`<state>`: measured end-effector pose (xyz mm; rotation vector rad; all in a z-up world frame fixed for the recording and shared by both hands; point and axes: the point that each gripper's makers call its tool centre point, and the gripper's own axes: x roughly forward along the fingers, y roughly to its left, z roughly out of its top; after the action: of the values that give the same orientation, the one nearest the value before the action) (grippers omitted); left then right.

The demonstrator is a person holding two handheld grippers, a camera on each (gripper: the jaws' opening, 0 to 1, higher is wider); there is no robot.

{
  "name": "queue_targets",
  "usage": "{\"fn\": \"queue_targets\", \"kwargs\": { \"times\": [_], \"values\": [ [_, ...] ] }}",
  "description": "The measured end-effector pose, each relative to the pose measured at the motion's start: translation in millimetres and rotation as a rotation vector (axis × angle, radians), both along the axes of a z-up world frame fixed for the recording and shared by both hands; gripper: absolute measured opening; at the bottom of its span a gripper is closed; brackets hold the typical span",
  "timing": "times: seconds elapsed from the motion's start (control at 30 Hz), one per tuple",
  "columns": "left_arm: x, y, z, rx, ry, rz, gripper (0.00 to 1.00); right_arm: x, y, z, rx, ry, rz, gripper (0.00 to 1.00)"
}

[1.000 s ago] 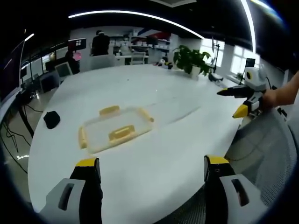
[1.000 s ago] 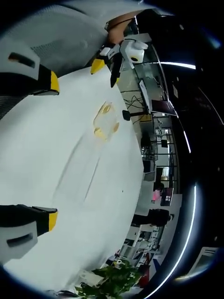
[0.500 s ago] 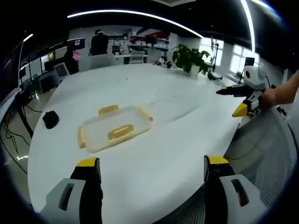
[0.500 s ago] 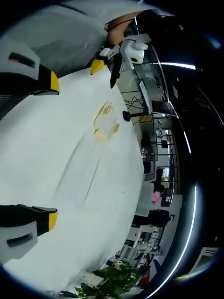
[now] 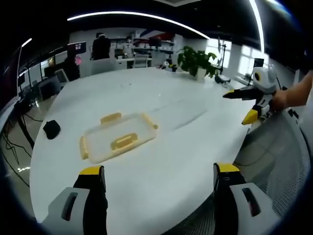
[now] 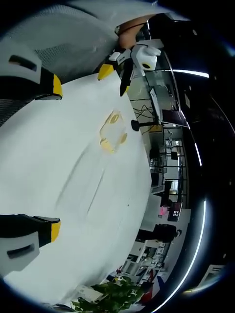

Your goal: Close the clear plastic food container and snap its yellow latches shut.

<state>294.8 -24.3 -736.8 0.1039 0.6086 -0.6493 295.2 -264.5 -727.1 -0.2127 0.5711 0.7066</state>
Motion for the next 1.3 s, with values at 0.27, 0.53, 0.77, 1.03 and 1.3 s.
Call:
{"fn": "queue_targets", "kwargs": {
  "times": [0.27,0.53,0.77,1.03,1.3],
  "values": [
    [1.7,-1,3.1,0.000,0.001,-0.015,0.88,8,5,3.9,-0.011,0.003,0.034,0.99],
    [13.7,1,8.5,0.012,-0.016,-0.034,0.86,17,17,8.3,-0.049,-0.001,0.108,0.85],
    [17.9,2,5.8,0.030,-0.012,-0.062,0.83,16,32,6.3,-0.059,0.025,0.178,0.77],
    [22.0,7,2.6,0.077,-0.010,-0.101,0.81,19,47,2.2,-0.086,0.044,0.241,0.76],
    [28.1,13,0.0,0.125,-0.020,-0.142,0.80,27,60,0.9,-0.123,0.047,0.299,0.77]
  ]
}}
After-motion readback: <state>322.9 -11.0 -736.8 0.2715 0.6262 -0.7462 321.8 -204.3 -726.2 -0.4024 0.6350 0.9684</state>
